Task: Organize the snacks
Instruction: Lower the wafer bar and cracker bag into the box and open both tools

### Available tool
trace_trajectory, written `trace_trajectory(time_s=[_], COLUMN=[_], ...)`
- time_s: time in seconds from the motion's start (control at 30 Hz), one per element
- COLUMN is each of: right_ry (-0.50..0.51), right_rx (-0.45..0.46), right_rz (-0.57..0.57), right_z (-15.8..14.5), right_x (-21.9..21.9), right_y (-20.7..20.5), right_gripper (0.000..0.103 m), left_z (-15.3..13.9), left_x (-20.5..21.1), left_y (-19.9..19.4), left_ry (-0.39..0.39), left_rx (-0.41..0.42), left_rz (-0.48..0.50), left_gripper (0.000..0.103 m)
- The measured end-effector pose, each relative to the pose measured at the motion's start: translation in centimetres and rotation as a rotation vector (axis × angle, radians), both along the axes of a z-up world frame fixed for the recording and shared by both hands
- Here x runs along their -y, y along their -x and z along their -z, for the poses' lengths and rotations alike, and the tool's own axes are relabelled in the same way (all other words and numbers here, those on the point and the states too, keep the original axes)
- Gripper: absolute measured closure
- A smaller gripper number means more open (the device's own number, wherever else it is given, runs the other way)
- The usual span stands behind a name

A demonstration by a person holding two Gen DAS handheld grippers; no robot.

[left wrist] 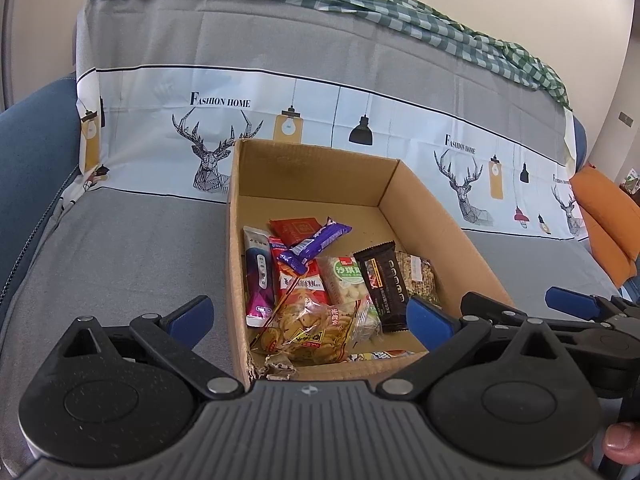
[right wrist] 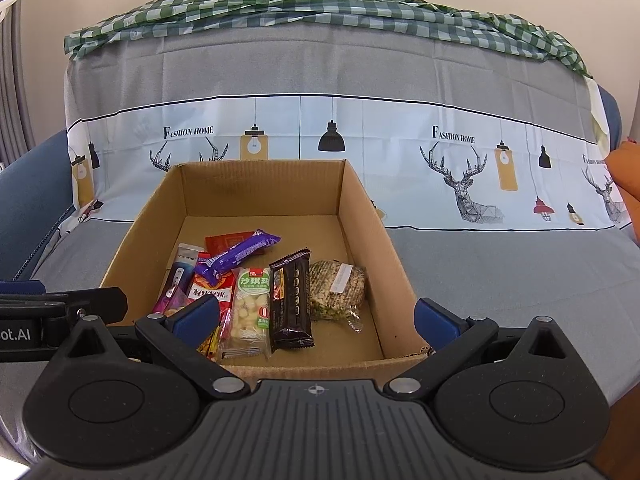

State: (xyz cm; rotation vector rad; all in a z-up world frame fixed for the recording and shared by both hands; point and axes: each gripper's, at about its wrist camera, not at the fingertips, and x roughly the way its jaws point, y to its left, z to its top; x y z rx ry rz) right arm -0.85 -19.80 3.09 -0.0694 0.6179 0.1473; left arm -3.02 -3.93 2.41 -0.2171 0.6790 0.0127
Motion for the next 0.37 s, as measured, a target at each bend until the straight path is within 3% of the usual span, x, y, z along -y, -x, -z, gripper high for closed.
trace_trajectory(time_s=[0.37], right_ry=[-0.005], right_rx=[-0.008], right_rz=[0.008], right_z=[0.21], right_x=[0.17], right_y=[0.04], right_gripper=[0.001], left_z=[0.09], left_x=[0.29], left_y=[0.12], left_ry=[0.004], left_rx=[0.006], left_rz=[0.009], left_gripper=[0.001])
